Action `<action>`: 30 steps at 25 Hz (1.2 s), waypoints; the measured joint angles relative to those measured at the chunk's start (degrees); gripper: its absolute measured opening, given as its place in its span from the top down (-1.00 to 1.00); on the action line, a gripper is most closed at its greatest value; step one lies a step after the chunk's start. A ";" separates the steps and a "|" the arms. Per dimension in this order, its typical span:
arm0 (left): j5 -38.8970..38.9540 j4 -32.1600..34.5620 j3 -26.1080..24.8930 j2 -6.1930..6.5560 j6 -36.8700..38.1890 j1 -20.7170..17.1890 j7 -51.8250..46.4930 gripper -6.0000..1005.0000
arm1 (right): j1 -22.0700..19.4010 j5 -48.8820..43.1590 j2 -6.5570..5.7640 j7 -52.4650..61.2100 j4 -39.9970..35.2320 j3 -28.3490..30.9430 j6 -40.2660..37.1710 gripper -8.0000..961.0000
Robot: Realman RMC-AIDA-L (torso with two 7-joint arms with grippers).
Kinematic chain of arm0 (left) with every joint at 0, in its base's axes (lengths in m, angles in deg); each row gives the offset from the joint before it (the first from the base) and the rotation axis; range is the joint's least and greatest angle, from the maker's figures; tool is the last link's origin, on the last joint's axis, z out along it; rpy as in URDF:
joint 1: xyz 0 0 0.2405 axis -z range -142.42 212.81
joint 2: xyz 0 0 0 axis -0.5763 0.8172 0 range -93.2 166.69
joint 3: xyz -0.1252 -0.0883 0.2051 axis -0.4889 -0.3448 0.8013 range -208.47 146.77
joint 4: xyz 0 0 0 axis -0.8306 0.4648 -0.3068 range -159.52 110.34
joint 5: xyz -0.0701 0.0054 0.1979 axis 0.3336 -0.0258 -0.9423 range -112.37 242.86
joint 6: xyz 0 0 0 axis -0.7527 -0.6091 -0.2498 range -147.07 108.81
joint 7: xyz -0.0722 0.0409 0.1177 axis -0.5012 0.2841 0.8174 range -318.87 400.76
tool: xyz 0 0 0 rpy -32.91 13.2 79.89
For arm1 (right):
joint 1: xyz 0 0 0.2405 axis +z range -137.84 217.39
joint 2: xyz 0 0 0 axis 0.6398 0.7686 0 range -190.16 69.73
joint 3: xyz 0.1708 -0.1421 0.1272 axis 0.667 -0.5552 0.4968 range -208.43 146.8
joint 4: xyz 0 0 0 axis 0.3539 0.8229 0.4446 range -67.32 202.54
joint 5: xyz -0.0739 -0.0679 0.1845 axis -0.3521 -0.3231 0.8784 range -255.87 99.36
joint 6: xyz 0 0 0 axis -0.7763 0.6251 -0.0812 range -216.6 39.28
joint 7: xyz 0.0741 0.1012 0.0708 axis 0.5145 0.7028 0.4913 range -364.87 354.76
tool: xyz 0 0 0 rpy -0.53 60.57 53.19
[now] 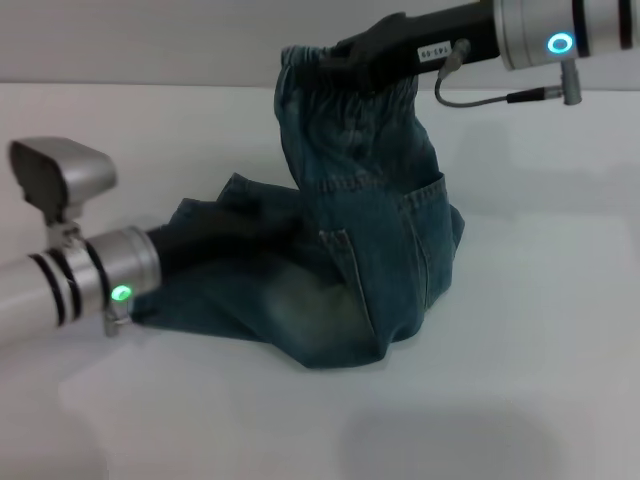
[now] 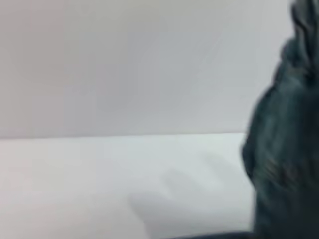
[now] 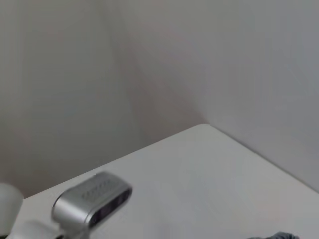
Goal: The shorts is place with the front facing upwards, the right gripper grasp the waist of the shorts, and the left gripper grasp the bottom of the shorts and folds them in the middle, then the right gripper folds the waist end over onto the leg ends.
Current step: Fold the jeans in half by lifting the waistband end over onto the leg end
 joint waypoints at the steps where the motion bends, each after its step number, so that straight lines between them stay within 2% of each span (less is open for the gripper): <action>1: 0.08 1.56 -0.05 0.01 -0.01 -0.64 -0.34 -0.60 | 0.09 0.38 0.10 -0.22 0.39 -0.43 -0.04 0.90; 3: 0.23 4.64 -0.30 0.08 -0.03 -1.81 -0.81 -0.60 | 0.12 1.72 0.22 -0.57 1.09 -2.14 -0.08 0.90; 5: 0.53 10.39 -1.35 0.16 -0.11 -3.88 -2.08 -0.60 | 0.08 3.90 0.27 -0.99 2.04 -5.48 0.10 0.90; 9: 1.41 14.79 -3.75 0.18 -0.01 -5.69 -2.89 -0.60 | 0.18 6.35 0.35 -1.84 3.63 -8.89 0.71 0.90; 12: 4.02 16.07 -5.52 0.18 0.34 -7.22 -2.68 -0.60 | 0.81 7.71 0.48 -2.54 5.35 -11.32 1.82 0.90; 19: 5.96 15.69 -5.32 0.21 0.53 -8.59 -1.35 -0.60 | 4.58 8.63 0.91 -2.85 11.72 -16.10 5.85 0.90; 22: 5.95 15.19 -5.24 0.15 0.53 -8.61 -0.32 -0.60 | 5.28 9.71 1.05 -3.39 12.99 -18.07 7.37 0.78; 30: 5.95 14.98 -5.25 0.13 0.25 -8.83 0.03 -0.60 | 4.59 13.82 0.98 -6.11 13.06 -21.51 8.63 0.14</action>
